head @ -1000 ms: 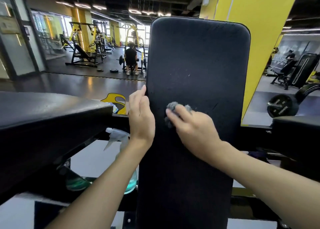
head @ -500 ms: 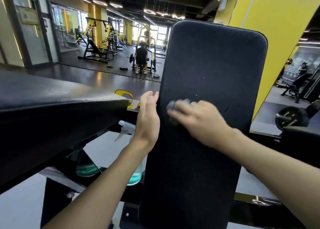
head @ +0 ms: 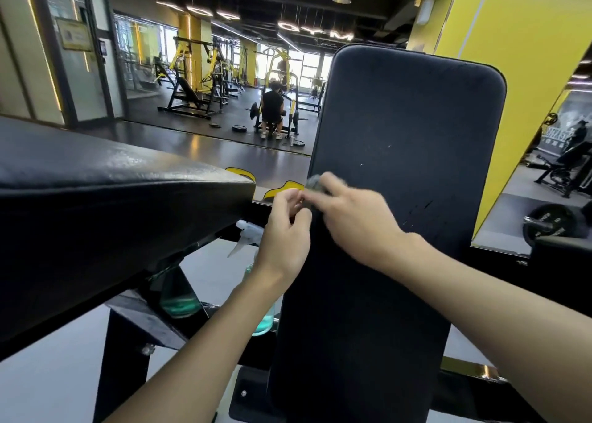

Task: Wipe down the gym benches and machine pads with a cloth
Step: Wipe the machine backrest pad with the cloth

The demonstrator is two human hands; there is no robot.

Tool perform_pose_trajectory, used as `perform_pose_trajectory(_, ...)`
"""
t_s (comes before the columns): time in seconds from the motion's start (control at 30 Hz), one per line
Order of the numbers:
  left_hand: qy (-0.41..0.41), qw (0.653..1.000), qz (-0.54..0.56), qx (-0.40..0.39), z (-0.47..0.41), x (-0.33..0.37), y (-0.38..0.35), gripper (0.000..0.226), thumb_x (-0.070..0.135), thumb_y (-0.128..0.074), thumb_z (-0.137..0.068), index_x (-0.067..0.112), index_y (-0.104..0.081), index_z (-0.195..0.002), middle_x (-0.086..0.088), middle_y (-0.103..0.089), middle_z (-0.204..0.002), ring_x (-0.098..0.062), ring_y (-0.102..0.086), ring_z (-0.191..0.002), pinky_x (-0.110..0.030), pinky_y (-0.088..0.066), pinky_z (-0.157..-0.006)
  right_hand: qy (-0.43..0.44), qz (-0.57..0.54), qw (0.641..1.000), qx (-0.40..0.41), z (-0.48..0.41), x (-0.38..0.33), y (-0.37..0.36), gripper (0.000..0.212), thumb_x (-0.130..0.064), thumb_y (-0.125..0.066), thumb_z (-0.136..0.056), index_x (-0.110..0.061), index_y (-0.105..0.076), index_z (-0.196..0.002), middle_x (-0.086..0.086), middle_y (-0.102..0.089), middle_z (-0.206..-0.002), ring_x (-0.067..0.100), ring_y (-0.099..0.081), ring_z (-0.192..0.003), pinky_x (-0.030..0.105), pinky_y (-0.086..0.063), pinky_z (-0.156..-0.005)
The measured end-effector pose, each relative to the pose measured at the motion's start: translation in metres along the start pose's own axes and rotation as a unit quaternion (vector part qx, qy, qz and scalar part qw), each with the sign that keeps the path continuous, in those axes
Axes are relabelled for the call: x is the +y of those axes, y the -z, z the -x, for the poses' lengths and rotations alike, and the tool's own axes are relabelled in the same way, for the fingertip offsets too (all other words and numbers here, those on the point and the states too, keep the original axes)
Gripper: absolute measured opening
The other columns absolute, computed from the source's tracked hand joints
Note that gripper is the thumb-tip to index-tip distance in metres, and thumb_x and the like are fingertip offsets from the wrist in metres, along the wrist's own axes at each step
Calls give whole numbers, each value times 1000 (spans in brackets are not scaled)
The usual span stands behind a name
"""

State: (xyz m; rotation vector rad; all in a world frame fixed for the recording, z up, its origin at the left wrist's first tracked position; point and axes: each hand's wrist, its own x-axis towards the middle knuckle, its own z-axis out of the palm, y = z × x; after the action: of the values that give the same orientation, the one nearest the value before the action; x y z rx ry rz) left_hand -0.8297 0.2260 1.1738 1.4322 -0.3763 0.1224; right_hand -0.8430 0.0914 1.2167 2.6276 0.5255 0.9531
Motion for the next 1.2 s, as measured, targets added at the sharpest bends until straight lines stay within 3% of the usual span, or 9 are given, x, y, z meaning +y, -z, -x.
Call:
perform_pose_trajectory(0.1,-52,998,5,27,13,7,-2,38,22,-48,-88,28,-62,-123,-1,-64,-122,-13,-61,-111,-32,-51,-98,-127,-287,949,-2,11,-12,11,45,-6,-51,-88,-29,-53,-127,-4,-53,-112,21,-61,-88,37,-51,-70)
perform_pose_trajectory(0.23,-10,986,140,-95,20,25,-14,55,31,-51,-90,25,-48,-145,0,-59,-138,-12,-57,-126,-36,-45,-108,-379,-571,727,41,13,-25,35,38,-12,-65,-87,-17,-44,-119,4,-58,-114,12,-59,-99,32,-52,-88)
perform_pose_trajectory(0.4,30,980,119,-156,14,23,-12,77,30,-55,-87,26,-24,-158,2,-50,-148,-15,-53,-131,-46,-45,-108,-351,-774,522,-71,28,-7,69,57,10,-37,-79,-8,-55,-130,15,-59,-123,25,-59,-103,41,-48,-83)
perform_pose_trajectory(0.47,-51,989,7,-139,16,18,-9,67,25,-53,-89,18,-35,-153,2,-54,-143,-10,-52,-131,-41,-43,-111,-313,-750,568,-131,35,0,78,66,18,-29,-85,-14,-55,-137,5,-61,-130,18,-65,-108,35,-53,-92)
perform_pose_trajectory(0.57,-126,985,-77,-91,14,10,-6,53,18,-54,-90,14,-49,-143,-1,-59,-138,-10,-53,-130,-40,-40,-114,-278,-566,767,-122,40,12,75,65,7,-37,-90,-31,-49,-141,-11,-54,-136,19,-71,-93,38,-60,-81)
perform_pose_trajectory(0.63,-170,976,-131,-27,4,10,1,52,9,-59,-91,10,-51,-142,-2,-56,-136,-6,-51,-128,-35,-38,-115,-223,-328,917,-49,48,34,66,62,-3,-44,-88,-30,-46,-143,-6,-48,-143,22,-64,-109,44,-53,-93)
perform_pose_trajectory(0.7,-228,950,-212,-9,-5,10,7,57,-6,-62,-89,11,-49,-141,-1,-53,-136,-5,-47,-126,-23,-34,-114,-166,-63,983,-50,58,63,51,65,-15,-52,-86,-26,-38,-148,2,-32,-157,26,-37,-139,48,-36,-110)
perform_pose_trajectory(1.0,-398,745,-520,-125,5,-38,14,50,11,-80,-81,6,-64,-128,-16,-50,-139,-34,-53,-104,-45,-54,-87,-161,125,973,-109,82,76,2,73,-38,-29,-87,-18,-16,-156,14,-7,-164,35,-6,-150,61,-12,-117)
perform_pose_trajectory(1.2,-422,765,-482,-64,-31,-28,21,48,-6,-69,-87,4,-61,-133,-18,-55,-130,-34,-52,-102,-42,-46,-94,-178,124,971,-103,82,75,-6,74,-38,-28,-87,-21,-14,-157,11,-5,-164,33,-3,-151,60,-9,-118)
